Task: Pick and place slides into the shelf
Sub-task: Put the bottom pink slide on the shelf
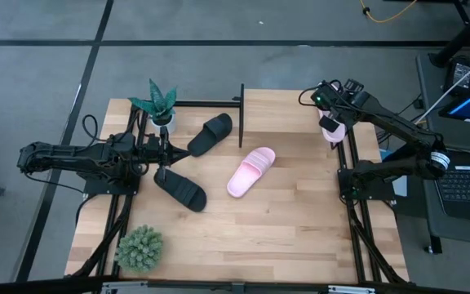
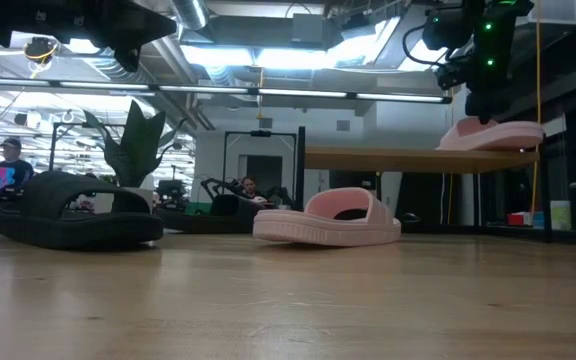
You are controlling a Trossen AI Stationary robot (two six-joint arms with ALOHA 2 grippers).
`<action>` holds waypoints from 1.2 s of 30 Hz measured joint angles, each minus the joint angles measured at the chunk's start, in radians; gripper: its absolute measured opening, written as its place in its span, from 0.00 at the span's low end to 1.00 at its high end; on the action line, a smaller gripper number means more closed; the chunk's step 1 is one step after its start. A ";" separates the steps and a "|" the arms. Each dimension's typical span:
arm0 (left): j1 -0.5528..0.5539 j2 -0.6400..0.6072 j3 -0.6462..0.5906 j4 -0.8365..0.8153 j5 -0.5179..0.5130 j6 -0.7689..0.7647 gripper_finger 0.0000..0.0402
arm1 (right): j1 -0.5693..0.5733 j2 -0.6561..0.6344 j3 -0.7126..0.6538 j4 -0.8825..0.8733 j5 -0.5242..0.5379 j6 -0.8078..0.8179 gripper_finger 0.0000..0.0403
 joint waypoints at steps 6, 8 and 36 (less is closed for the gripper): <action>0.000 0.000 0.000 0.000 0.000 0.000 0.00 | 0.000 0.000 0.000 0.005 0.000 0.000 0.09; 0.000 0.000 0.000 0.000 0.000 0.000 0.00 | 0.000 0.000 0.000 0.007 0.000 0.000 0.09; 0.000 0.000 0.000 0.000 0.000 -0.001 0.00 | 0.000 0.000 0.000 0.005 0.000 -0.020 0.09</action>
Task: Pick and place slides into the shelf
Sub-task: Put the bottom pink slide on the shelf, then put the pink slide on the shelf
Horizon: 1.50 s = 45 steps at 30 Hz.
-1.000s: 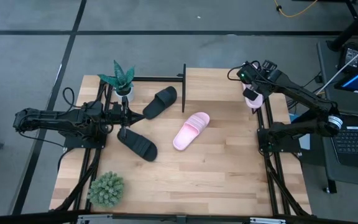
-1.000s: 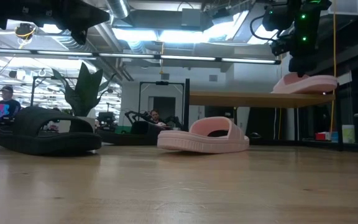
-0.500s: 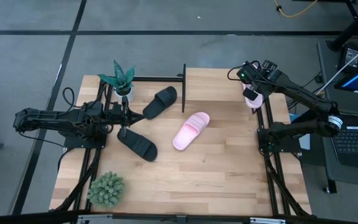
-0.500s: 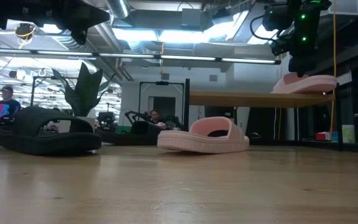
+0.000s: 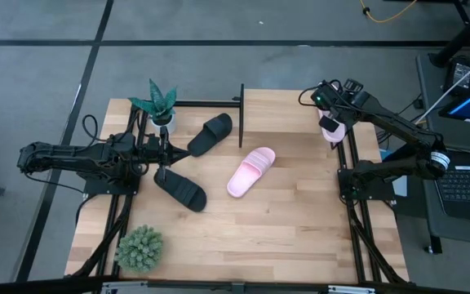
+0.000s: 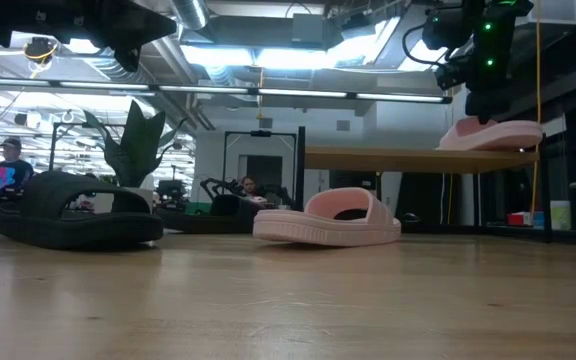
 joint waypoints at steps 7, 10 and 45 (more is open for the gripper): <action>0.000 0.000 0.000 0.000 0.000 0.000 0.00 | 0.000 0.000 0.000 -0.002 -0.023 -0.002 0.14; 0.000 0.000 0.000 0.000 0.000 0.000 0.00 | 0.000 0.000 0.000 0.000 -0.022 0.015 0.21; 0.000 0.000 0.000 0.000 0.011 -0.001 0.00 | 0.002 0.000 0.134 -0.163 -0.207 0.138 0.30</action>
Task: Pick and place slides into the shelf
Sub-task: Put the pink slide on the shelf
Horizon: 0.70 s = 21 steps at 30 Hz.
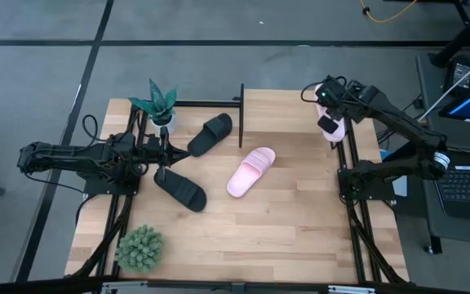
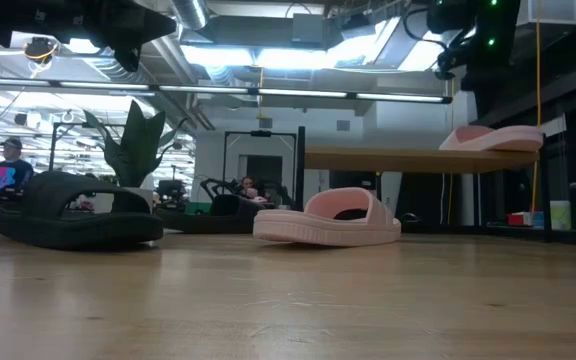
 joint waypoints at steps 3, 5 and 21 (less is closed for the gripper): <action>0.000 0.000 0.000 0.000 0.000 0.000 0.00 | 0.000 0.000 0.046 -0.073 -0.006 0.032 0.30; 0.000 0.000 0.000 0.000 0.000 0.000 0.00 | 0.000 0.000 0.076 -0.124 -0.042 0.068 0.30; 0.000 0.000 0.000 0.000 0.000 0.003 0.00 | 0.217 -0.219 0.124 -0.072 -0.177 0.280 0.01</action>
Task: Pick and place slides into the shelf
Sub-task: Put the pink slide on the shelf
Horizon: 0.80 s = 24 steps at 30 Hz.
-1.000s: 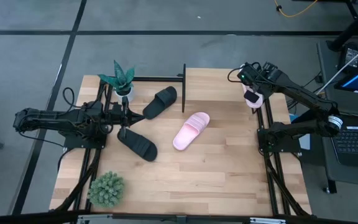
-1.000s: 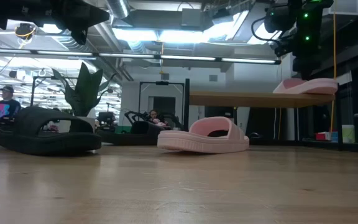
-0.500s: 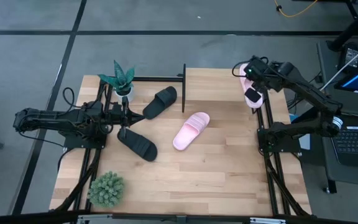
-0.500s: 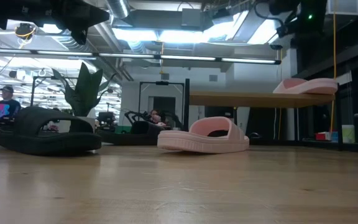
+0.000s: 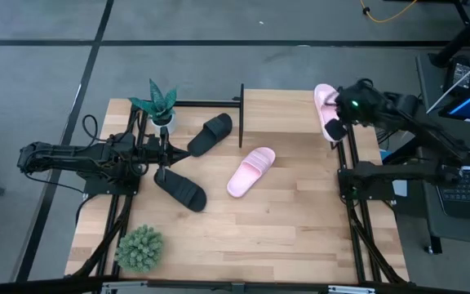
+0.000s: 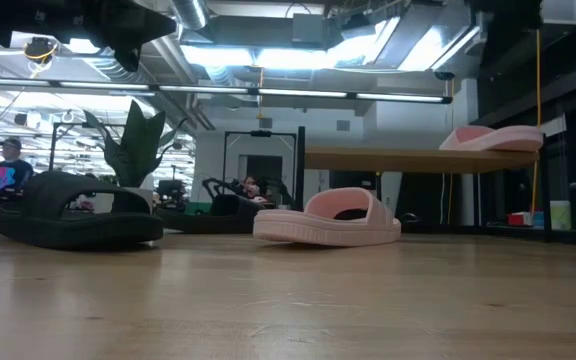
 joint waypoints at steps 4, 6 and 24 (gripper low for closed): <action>0.000 0.000 0.000 0.000 0.000 0.048 0.00 | 0.156 -0.074 0.000 0.010 0.001 0.124 0.01; 0.000 0.000 0.000 0.000 0.000 0.050 0.00 | 0.232 -0.094 0.000 0.023 0.022 0.160 0.01; 0.000 0.000 0.000 0.000 0.007 0.050 0.00 | 0.603 -0.088 -0.476 0.725 0.090 0.126 0.00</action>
